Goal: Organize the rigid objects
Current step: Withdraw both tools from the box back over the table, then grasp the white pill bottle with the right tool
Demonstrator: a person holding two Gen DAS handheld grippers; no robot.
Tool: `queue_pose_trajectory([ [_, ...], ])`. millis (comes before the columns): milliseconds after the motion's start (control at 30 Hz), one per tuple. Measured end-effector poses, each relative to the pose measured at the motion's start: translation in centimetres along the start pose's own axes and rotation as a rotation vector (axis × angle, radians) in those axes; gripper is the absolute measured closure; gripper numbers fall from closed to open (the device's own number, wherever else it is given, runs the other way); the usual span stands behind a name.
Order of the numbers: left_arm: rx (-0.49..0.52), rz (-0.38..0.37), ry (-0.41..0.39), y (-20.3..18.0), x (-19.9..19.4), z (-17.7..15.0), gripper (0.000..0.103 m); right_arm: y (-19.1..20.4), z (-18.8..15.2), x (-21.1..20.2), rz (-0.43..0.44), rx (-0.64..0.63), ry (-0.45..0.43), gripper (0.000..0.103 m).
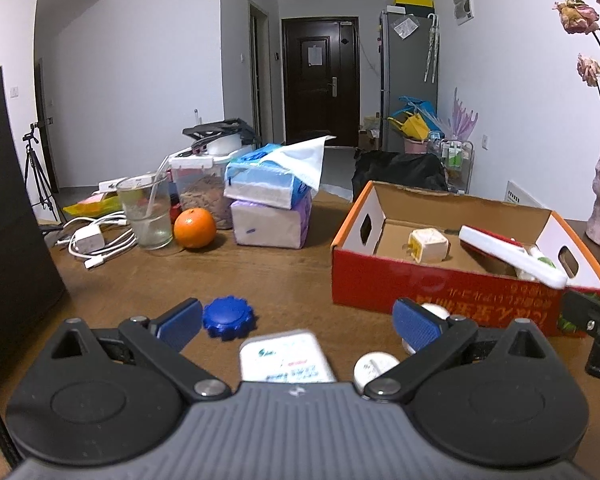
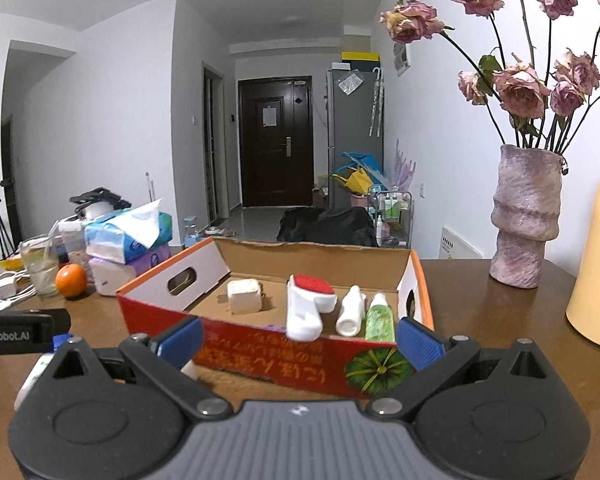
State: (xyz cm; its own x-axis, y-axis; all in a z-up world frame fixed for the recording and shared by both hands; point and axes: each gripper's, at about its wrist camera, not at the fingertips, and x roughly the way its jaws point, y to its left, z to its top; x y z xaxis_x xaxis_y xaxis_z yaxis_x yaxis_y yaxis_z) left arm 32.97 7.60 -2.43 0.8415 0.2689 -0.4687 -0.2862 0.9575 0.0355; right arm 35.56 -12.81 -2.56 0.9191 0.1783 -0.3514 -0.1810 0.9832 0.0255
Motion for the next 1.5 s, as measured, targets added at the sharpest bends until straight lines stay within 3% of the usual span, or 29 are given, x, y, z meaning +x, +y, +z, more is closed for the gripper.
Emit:
queue_pose_trajectory([
  [733,0.033,-0.016,0.097,3.7,-2.8,-5.9,0.000,3.9,-5.2,-3.6,0.064,-0.102,0.104,0.000],
  [1067,0.003,-0.023,0.146,5.0,-2.1,-6.5,0.000,4.3,-6.3,-4.0,0.084,-0.108,0.149,0.000],
  [1500,0.027,-0.034,0.157,7.1,-1.1,-6.4,0.000,5.9,-6.0,-3.1,0.210,-0.088,0.133,0.000],
])
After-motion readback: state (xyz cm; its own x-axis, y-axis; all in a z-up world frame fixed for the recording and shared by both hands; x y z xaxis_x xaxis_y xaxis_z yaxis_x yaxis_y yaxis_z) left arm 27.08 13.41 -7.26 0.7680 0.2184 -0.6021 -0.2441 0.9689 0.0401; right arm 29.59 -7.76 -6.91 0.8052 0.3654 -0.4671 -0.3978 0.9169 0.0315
